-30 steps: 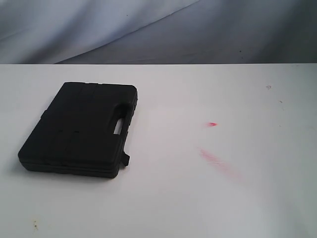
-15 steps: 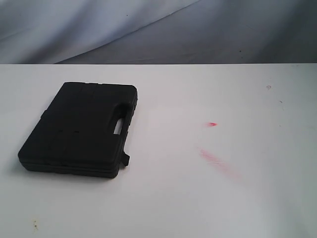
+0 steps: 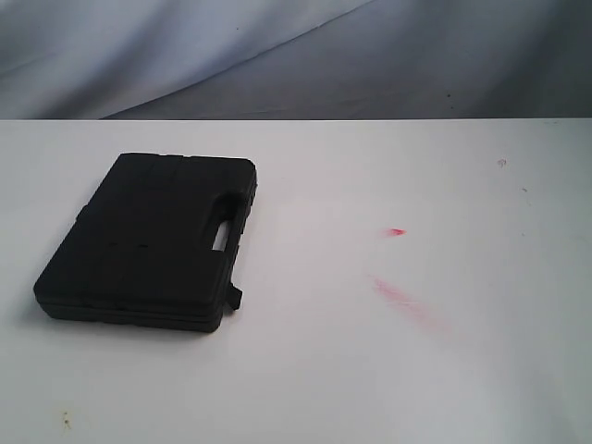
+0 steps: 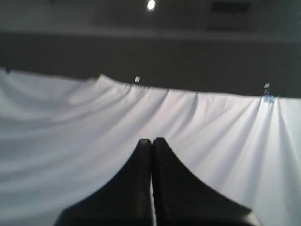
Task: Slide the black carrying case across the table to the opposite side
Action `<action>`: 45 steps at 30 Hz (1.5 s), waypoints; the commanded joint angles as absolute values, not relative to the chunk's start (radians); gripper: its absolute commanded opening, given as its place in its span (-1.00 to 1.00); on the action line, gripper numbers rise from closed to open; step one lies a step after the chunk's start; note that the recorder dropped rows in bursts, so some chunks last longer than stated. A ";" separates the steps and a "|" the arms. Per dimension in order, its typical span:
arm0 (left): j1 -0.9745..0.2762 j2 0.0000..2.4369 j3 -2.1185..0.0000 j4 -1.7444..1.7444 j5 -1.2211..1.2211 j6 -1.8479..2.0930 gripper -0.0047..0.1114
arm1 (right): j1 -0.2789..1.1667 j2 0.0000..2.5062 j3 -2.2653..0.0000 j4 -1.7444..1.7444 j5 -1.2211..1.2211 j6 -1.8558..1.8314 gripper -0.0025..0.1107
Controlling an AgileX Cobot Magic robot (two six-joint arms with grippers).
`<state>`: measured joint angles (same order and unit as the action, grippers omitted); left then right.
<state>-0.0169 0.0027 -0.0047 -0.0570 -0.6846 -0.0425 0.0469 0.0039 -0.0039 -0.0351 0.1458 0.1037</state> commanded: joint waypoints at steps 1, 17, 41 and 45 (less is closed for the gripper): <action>-0.023 0.000 -0.065 0.025 -0.676 -0.077 -0.92 | 0.050 0.000 0.000 -0.044 0.142 0.106 -0.96; -0.023 0.009 -0.544 0.076 0.153 -0.066 -0.92 | 0.050 0.000 0.000 -0.044 0.142 0.106 -0.96; -0.023 0.677 -1.046 -0.015 1.221 0.008 -0.92 | 0.050 0.000 0.000 -0.044 0.142 0.106 -0.96; -0.023 0.731 -1.039 -0.065 1.221 0.000 -0.92 | 0.050 0.000 0.000 -0.044 0.142 0.106 -0.96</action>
